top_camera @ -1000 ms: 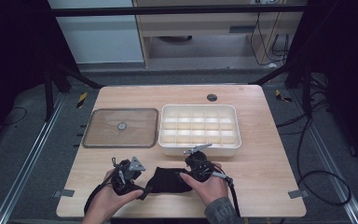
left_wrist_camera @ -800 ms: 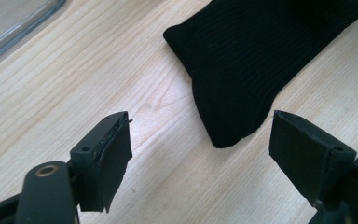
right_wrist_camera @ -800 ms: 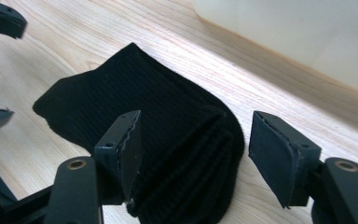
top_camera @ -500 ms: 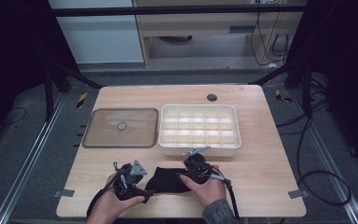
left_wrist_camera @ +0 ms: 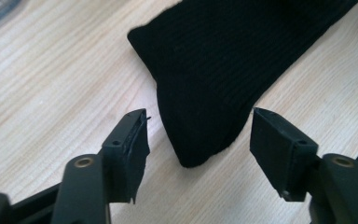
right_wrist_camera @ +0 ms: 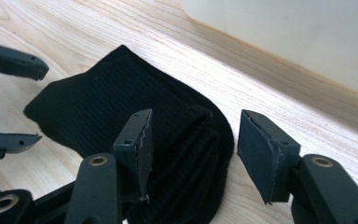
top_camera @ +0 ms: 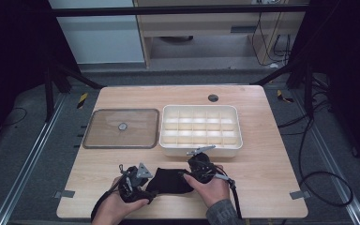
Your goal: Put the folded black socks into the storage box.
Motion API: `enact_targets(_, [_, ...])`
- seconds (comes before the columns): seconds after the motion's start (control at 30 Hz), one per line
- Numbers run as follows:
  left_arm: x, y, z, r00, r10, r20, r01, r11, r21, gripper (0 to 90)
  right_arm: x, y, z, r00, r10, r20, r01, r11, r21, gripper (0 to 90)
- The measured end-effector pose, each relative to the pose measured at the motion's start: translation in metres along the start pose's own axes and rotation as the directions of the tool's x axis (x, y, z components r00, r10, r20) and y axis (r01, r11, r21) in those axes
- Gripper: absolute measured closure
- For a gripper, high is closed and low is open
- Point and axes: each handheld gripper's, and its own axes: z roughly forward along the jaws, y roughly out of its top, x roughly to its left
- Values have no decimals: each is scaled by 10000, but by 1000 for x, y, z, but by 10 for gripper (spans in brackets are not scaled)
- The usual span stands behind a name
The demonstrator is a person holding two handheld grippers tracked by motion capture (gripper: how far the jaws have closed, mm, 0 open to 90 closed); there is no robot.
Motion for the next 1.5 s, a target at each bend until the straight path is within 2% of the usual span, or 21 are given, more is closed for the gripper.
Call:
enact_targets(0.17, [-2, -1, 6, 10000, 78, -56, -77, 10000, 44, 384, -3, -2, 4, 9999, 15, 103, -17, 9998, 215, 446])
enact_targets(0.27, [-2, 0, 9, 9998, 103, -182, -100, 9998, 143, 423, -5, -4, 7, 10000, -10, 81, 7, 9993, 363, 459])
enact_targets(0.37, [1, -2, 11, 9999, 84, -133, -80, 9995, 303, 481, -3, -5, 6, 10000, -19, -78, 22, 9991, 425, 484])
enact_targets(0.5, [2, -3, 12, 9997, 212, -123, -207, 9989, 424, 537, 0, -8, 5, 9999, -112, -91, 117, 9982, 583, 502])
enact_targets(0.63, [5, -3, 14, 9999, 159, -21, -158, 9987, 490, 591, 5, -11, 8, 9998, -210, -46, 213, 9964, 819, 512])
enact_targets(0.7, [6, -4, 14, 9999, 109, 8, -109, 9988, 482, 633, 8, -12, 10, 9993, -362, -28, 364, 9947, 960, 529])
enact_targets(0.77, [7, -3, 14, 10000, 53, 54, -55, 9990, 434, 680, 9, -12, 11, 9989, -475, -57, 478, 9937, 1011, 585])
enact_targets(0.9, [8, -2, 15, 9998, 76, 191, -83, 9992, 392, 772, 9, -12, 13, 9987, -487, -127, 498, 9933, 1043, 652])
enact_targets(0.97, [8, 0, 14, 9998, 132, 127, -137, 9991, 392, 798, 11, -12, 12, 9982, -589, -85, 595, 9928, 1035, 673])
enact_targets(1.17, [12, 0, 11, 9997, -55, 249, 51, 9999, 155, 823, 12, -12, 11, 9965, -833, -64, 835, 9898, 1154, 717])
enact_targets(1.33, [16, -1, 3, 9996, -146, 251, 146, 9999, -25, 827, 13, -12, 13, 9944, -1026, -249, 1048, 9878, 1148, 728])
enact_targets(1.5, [17, 0, -3, 9996, -86, 272, 87, 9999, -59, 830, 12, -11, 15, 9953, -897, -353, 930, 9897, 1086, 738])
